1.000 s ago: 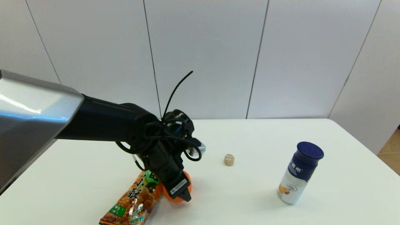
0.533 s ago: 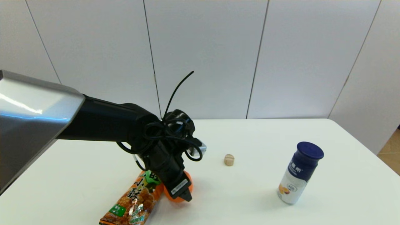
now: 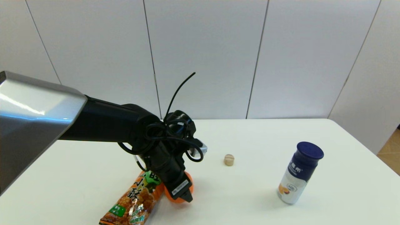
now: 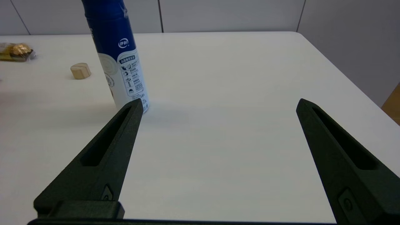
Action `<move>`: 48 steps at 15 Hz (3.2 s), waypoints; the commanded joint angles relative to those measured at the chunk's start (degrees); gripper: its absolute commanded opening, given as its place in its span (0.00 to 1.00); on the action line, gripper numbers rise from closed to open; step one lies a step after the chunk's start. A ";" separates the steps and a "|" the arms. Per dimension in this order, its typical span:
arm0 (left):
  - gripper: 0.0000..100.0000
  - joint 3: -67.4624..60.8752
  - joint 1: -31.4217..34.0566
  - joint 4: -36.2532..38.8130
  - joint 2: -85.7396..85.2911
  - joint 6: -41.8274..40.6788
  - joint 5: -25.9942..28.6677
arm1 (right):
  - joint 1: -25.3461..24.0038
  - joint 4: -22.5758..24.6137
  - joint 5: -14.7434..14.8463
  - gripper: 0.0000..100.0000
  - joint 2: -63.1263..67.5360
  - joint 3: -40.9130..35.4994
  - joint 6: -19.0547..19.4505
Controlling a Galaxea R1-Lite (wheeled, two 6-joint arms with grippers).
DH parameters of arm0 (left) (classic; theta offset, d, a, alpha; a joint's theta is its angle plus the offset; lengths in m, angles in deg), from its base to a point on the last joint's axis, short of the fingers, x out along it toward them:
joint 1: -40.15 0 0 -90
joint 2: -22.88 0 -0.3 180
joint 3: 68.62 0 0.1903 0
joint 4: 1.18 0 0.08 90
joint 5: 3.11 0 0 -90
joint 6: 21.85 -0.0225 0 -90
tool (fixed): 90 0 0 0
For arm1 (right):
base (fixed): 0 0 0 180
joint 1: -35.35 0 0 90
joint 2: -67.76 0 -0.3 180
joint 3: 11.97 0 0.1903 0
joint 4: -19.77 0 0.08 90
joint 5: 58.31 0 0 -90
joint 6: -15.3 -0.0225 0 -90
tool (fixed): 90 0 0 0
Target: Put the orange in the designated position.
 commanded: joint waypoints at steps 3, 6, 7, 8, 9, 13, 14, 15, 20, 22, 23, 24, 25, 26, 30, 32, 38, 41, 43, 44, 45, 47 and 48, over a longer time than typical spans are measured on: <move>1.00 0.08 -0.23 -0.22 0.33 0.00 -0.05 | 0.00 0.00 0.02 1.00 0.07 0.00 0.00; 1.00 0.08 -0.23 -0.31 0.33 0.00 0.04 | 0.00 0.00 0.02 1.00 0.07 0.00 0.00; 1.00 0.08 -0.32 -0.31 0.33 0.00 0.04 | 0.00 0.00 0.02 1.00 0.07 0.00 0.00; 1.00 0.08 -0.32 -0.31 0.33 0.00 0.04 | 0.00 0.00 0.02 1.00 0.07 0.00 0.00; 1.00 0.08 -0.32 -0.22 0.33 0.00 0.04 | 0.00 0.00 0.02 1.00 0.07 0.00 0.00; 1.00 1.58 -0.32 -0.22 -0.72 0.00 0.04 | 0.00 0.00 0.02 1.00 0.07 0.00 0.00; 1.00 2.10 -0.40 -0.13 -1.42 0.00 0.04 | 0.00 0.00 0.02 1.00 0.07 0.00 0.00; 1.00 2.46 -0.49 -0.13 -2.13 0.00 0.04 | 0.00 0.00 0.02 1.00 0.07 0.00 0.00; 1.00 4.65 -0.40 -0.31 -8.46 0.44 0.04 | 0.00 0.00 0.02 1.00 0.07 0.00 0.00; 1.00 4.56 0.47 -0.48 -14.70 0.70 -0.05 | 0.00 0.00 0.02 1.00 0.07 0.00 0.00; 1.00 4.04 2.58 -0.83 -20.41 0.79 -0.05 | 0.00 0.00 0.02 1.00 0.07 0.00 0.00; 1.00 3.42 4.60 -2.50 -25.59 0.79 -0.05 | 0.00 0.00 0.02 1.00 0.07 0.00 0.00; 1.00 2.28 7.59 -4.61 -31.04 0.70 -0.05 | 0.00 0.00 0.02 1.00 0.07 0.00 0.00; 1.00 0.61 10.41 -5.58 -35.61 0.70 -0.05 | 0.00 0.00 0.02 1.00 0.07 0.00 0.00; 1.00 -9.67 18.76 -5.05 -54.69 0.61 0.04 | 0.00 0.00 0.02 1.00 0.07 0.00 0.00; 1.00 -13.80 20.86 -5.05 -63.30 0.61 0.04 | 0.00 0.00 0.02 1.00 0.07 0.00 0.00; 1.00 -19.87 28.51 -4.96 -81.67 1.05 0.04 | 0.00 0.00 0.02 1.00 0.07 0.00 0.00; 1.00 -25.32 32.99 -2.59 -89.93 1.93 -0.05 | 0.00 0.00 0.02 1.00 0.07 0.00 0.00; 1.00 -29.89 33.17 -0.66 -96.26 2.20 -0.05 | 0.00 0.00 0.02 1.00 0.07 0.00 0.00; 1.00 -32.17 33.61 1.01 -99.16 1.93 0.04 | 0.00 0.00 0.02 1.00 0.07 0.00 0.00; 1.00 -34.20 33.78 3.03 -101.09 1.67 -0.14 | 0.00 0.00 0.02 1.00 0.07 0.00 0.00; 1.00 -38.33 33.78 10.77 -101.00 0.26 -0.14 | 0.00 0.00 0.02 1.00 0.07 0.00 0.00; 1.00 -41.05 33.78 15.69 -101.00 0.09 -0.05 | 0.00 0.00 0.02 1.00 0.07 0.00 0.00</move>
